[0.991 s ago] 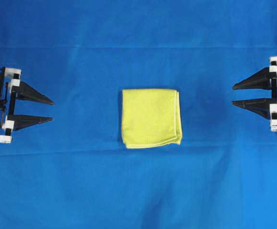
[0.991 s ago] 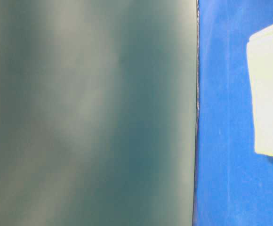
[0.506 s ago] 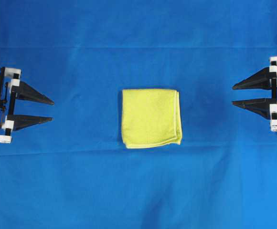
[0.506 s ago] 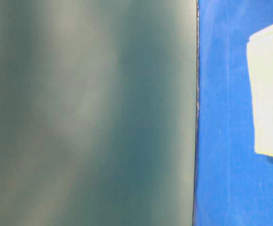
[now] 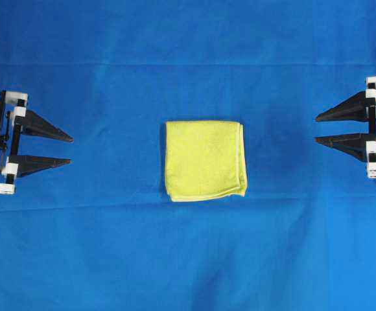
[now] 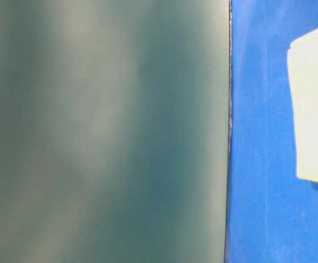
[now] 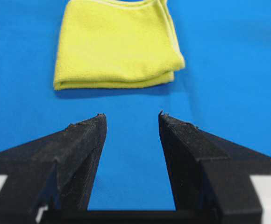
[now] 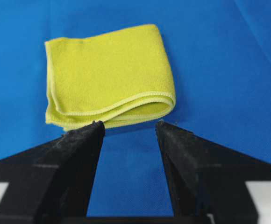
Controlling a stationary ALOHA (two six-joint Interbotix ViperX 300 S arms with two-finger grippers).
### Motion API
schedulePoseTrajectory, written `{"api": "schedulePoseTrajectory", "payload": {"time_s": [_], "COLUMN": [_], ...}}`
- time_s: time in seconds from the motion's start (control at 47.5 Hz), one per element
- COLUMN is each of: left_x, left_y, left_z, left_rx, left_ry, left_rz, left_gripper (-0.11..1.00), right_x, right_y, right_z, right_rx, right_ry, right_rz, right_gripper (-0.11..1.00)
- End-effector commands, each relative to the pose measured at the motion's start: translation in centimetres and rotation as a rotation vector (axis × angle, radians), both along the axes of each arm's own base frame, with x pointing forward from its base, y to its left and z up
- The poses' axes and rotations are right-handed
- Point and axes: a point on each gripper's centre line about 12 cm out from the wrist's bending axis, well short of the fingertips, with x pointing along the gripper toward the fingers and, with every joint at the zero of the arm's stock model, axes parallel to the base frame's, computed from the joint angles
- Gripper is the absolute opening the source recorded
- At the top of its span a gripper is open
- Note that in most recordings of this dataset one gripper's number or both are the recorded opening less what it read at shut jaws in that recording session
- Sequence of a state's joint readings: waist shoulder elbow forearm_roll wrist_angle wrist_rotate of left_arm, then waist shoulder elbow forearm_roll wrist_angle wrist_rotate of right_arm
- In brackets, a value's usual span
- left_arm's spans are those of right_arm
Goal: Fold the yellow towel.
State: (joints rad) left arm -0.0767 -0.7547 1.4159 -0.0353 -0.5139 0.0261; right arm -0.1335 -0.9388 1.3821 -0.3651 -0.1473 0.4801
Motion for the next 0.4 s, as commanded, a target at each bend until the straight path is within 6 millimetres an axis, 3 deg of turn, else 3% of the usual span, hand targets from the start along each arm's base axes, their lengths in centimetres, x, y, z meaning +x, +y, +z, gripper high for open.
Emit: {"api": "schedulePoseTrajectory", "payload": {"time_s": [0.0,0.379], "left_x": [0.22,0.22], "left_y": [0.08,0.08], "left_z": [0.37,0.37], "left_rx": [-0.004,-0.004], "left_ry": [-0.015,-0.015], "left_rz": [0.006,0.006], "left_gripper": [0.47,0.47], "right_x": [0.26,0.28], "right_y": [-0.05,-0.05], "right_z": [0.48,0.43], "right_rx": [-0.004,-0.004], "right_ry": [-0.012,-0.009], "right_rz": [0.001,0.001], "right_gripper": [0.55,0.55]}}
